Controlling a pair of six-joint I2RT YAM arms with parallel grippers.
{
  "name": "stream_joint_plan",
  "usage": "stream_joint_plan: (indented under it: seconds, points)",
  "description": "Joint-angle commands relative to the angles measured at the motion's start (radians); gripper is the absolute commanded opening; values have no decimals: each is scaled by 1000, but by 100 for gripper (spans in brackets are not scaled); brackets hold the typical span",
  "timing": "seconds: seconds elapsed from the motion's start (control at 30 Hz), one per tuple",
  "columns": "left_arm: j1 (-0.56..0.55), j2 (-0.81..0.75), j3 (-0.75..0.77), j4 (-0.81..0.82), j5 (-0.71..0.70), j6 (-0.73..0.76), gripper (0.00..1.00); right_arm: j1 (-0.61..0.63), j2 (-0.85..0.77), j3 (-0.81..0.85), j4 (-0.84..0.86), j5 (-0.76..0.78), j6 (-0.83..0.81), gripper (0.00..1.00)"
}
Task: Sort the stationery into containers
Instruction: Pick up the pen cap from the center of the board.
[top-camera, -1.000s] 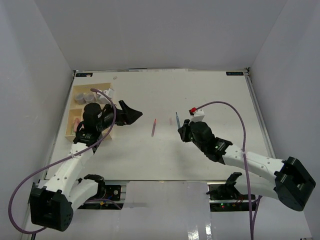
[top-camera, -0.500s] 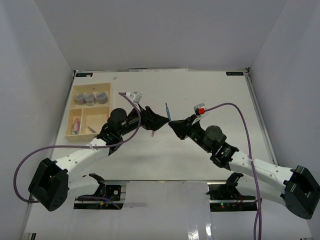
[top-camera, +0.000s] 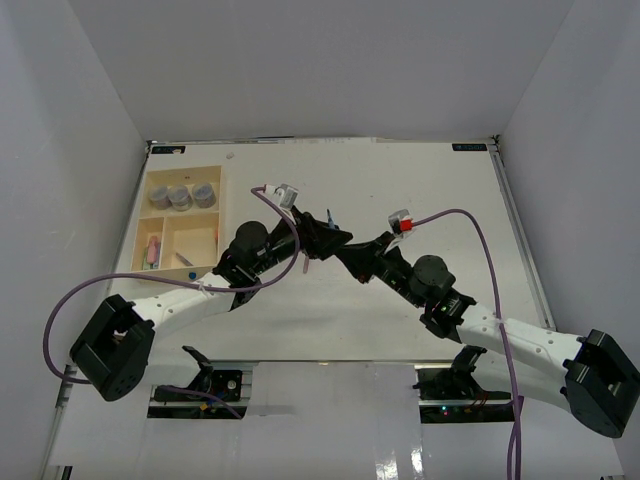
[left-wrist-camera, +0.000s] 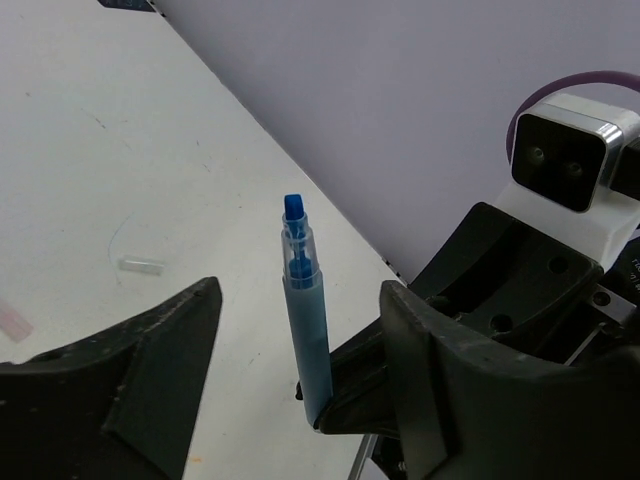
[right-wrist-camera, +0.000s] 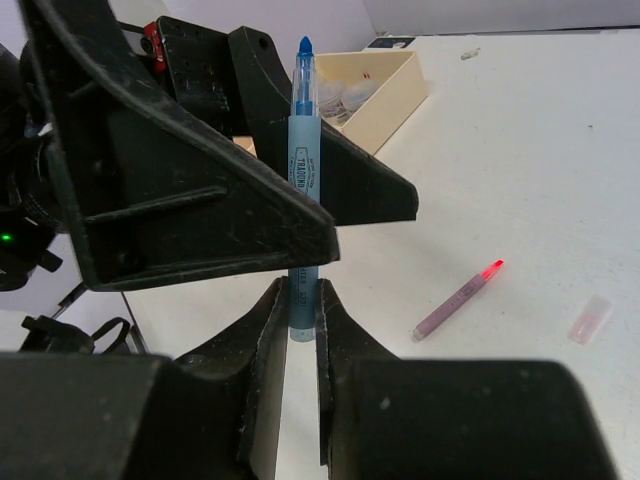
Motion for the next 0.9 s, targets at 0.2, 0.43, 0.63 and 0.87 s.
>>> stream_joint_plan:
  seconds: [0.2,0.43,0.63,0.87]
  points:
    - [-26,5,19,77,1,-11,55,6,-15,-14,102,2,27,8]
    - [-27,5,11,92,14,-20,39,7,-18,-31,124,10,34,8]
    - [-27,5,12,93,25,-28,27,7,-30,-55,137,30,41,8]
    - [-27,19,6,106,48,-45,36,6,-34,-58,147,45,41,8]
